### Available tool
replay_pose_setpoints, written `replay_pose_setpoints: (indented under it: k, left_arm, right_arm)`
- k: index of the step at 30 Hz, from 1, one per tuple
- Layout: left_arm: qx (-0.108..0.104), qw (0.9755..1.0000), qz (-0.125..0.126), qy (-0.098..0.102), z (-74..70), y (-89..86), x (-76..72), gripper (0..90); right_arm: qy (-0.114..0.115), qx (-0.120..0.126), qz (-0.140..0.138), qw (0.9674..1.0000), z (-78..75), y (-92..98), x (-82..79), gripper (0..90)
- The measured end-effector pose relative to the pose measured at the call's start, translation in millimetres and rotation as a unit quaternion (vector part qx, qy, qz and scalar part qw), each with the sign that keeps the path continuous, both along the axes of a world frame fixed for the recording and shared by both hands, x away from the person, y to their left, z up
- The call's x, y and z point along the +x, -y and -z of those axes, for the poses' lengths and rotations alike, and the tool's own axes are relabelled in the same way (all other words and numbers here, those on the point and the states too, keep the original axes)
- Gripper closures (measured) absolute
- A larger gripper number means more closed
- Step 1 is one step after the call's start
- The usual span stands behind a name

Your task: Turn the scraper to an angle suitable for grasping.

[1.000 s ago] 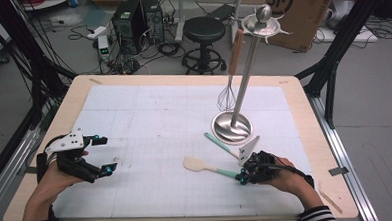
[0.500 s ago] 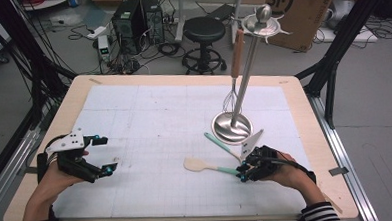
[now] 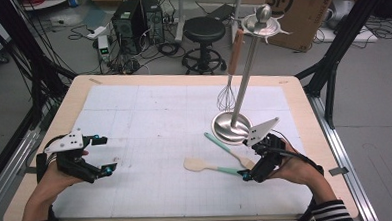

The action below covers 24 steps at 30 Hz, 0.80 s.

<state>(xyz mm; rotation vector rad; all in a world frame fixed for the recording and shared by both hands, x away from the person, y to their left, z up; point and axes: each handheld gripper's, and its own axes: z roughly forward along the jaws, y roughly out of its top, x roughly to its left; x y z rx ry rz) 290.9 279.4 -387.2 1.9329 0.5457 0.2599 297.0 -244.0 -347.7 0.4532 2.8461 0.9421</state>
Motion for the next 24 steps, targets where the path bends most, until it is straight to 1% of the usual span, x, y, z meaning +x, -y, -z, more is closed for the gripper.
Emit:
replay_pose_setpoints:
  k: [4,5,6,7,10,12,15,17,20,22,24]
  left_arm:
    - [0.000,1.0000,0.002,0.000,-0.6,0.6,-0.3,1.7]
    - [0.000,1.0000,0.001,-0.001,-0.5,0.9,-0.5,1.6]
    - [0.000,1.0000,0.001,0.000,-0.5,1.0,-0.6,1.7]
    - [0.001,1.0000,0.002,0.000,-0.4,1.3,-0.6,1.7]
    - [0.001,1.0000,0.002,0.000,-0.3,1.7,-0.8,1.7]
    - [0.001,1.0000,0.003,0.000,-0.6,1.4,-0.8,1.6]
    - [-0.001,1.0000,0.002,-0.001,-0.8,1.0,-1.3,1.7]
    - [0.000,1.0000,0.001,-0.001,-0.7,0.9,-1.2,1.7]
    - [0.002,1.0000,0.003,0.000,-0.4,1.7,-1.1,1.7]
    - [0.002,1.0000,0.004,-0.001,0.0,1.9,-0.7,1.7]
    - [0.002,1.0000,0.002,-0.003,0.5,2.0,-0.6,1.7]
  right_arm:
    - [-0.002,-0.013,-0.001,0.9999,1.7,-3.0,1.0,0.0]
    - [-0.001,-0.020,-0.001,0.9998,2.7,-3.7,1.5,0.0]
    - [-0.006,-0.024,0.001,0.9997,4.5,-4.4,1.6,0.0]
    - [-0.006,-0.028,0.001,0.9996,7.1,-5.0,2.5,0.1]
    - [-0.005,-0.049,0.005,0.9988,16.5,-7.3,4.5,0.1]
    - [-0.007,-0.056,0.000,0.9984,23.3,-9.3,6.2,0.1]
    - [-0.019,-0.063,-0.007,0.9978,31.3,-12.6,6.8,0.1]
    - [-0.024,-0.071,-0.013,0.9971,36.3,-14.5,8.2,3.4]
    - [-0.036,-0.079,-0.020,0.9961,43.0,-17.8,9.3,5.3]
    - [-0.035,-0.090,-0.025,0.9950,46.2,-20.1,9.2,7.5]
    - [-0.034,-0.102,-0.028,0.9939,48.4,-22.0,9.8,14.9]
